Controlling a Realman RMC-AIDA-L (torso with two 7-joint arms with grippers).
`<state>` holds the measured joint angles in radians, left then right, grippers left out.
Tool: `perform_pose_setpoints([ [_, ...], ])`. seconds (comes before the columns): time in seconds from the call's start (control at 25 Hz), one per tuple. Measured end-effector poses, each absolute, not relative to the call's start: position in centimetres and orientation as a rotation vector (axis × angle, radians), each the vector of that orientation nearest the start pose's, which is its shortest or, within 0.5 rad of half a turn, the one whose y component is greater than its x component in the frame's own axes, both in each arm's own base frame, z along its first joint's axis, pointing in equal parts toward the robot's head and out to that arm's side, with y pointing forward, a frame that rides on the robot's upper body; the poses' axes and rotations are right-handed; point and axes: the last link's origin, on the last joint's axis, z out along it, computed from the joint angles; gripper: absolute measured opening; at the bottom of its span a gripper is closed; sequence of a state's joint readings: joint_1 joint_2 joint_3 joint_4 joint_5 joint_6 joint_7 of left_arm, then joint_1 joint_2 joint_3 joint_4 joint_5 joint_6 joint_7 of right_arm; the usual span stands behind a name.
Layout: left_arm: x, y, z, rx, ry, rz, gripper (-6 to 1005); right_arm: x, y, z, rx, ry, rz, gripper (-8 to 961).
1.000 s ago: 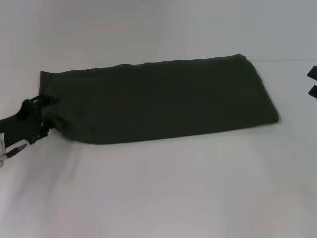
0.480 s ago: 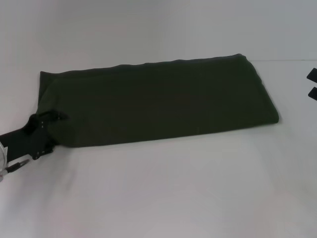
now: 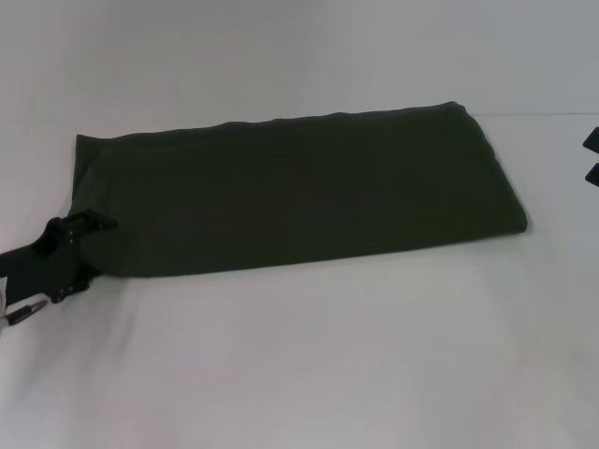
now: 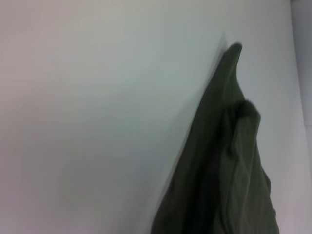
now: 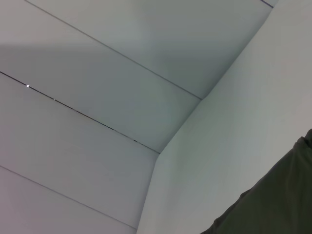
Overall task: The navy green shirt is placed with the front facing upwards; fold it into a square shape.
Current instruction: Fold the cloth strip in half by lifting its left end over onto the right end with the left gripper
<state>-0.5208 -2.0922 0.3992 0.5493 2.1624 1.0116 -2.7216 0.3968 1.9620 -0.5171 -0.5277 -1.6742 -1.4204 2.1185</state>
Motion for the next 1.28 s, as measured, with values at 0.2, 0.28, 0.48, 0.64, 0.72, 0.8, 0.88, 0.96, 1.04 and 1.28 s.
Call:
perform_pose_setpoints([
  [0.2,-35.3,36.4,1.2,1.559,2.961,1.324,767,33.4,32.9,8.3,-1.791,1.691,1.272,868],
  [0.28,-34.9,36.5,1.5,1.592,2.907,1.408,767,33.5,32.9,8.3,-1.788,1.691,1.276,868],
  [0.48,-34.2,35.9,2.2,1.682,2.767,1.519,765,33.5,32.9,8.4,-1.785,1.688,1.282,868],
  [0.64,-34.8,35.7,1.4,1.642,2.842,1.419,759,33.5,32.9,8.4,-1.783,1.685,1.278,868],
  [0.72,-34.9,35.9,1.1,1.652,2.861,1.384,755,33.5,32.9,8.4,-1.783,1.684,1.276,868],
  [0.8,-34.8,36.1,1.0,1.669,2.864,1.377,752,33.6,32.9,8.4,-1.783,1.684,1.274,868],
  [0.88,-34.6,36.4,0.9,1.693,2.868,1.367,749,33.7,32.8,8.5,-1.782,1.684,1.271,868],
  [0.96,-34.5,36.7,1.0,1.715,2.869,1.364,745,33.7,32.8,8.4,-1.78,1.687,1.27,869],
  [1.04,-34.4,37.0,1.0,1.73,2.865,1.368,742,33.8,32.6,8.3,-1.776,1.693,1.27,869],
  [1.28,-34.1,37.0,1.3,1.771,2.834,1.387,732,34.1,32.4,8.4,-1.766,1.696,1.272,869],
])
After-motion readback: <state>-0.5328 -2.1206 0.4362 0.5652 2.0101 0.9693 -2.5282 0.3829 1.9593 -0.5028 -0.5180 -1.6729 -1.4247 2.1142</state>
